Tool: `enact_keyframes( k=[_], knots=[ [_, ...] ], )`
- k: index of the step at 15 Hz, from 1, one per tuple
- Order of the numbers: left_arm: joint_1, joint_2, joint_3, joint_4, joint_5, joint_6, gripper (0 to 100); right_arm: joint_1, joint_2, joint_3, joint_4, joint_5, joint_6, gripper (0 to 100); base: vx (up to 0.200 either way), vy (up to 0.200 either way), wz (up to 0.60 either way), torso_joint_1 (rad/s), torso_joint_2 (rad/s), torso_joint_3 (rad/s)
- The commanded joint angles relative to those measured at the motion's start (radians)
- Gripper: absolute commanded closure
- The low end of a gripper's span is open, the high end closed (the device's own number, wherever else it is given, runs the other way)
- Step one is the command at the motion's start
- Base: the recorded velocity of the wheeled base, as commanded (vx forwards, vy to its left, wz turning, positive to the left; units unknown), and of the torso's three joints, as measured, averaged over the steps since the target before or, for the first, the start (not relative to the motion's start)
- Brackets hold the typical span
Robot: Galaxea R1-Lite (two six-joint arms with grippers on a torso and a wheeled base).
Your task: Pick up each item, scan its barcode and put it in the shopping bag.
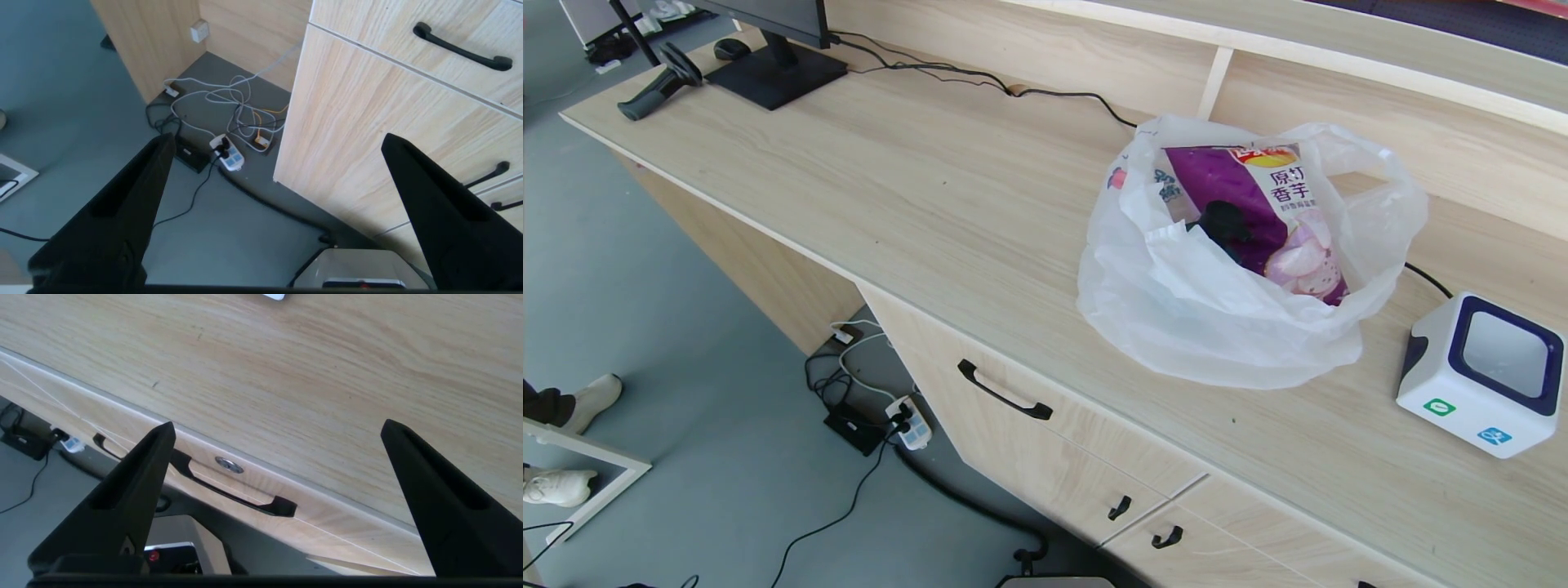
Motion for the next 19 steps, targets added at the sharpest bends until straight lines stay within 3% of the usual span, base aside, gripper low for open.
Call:
enact_keyframes(
  k=[1,19],
  knots=[
    [0.000,0.002,0.000,-0.001,-0.001,0.000,0,0.000,0.001,-0.001,0.000,0.000,0.000,0,0.000,0.000,0.00,0.000,0.00,0.000],
    [0.000,0.002,0.000,-0.001,-0.001,0.000,0,0.000,0.001,-0.001,0.000,0.000,0.003,0,0.000,0.000,0.00,0.000,0.00,0.000]
  ],
)
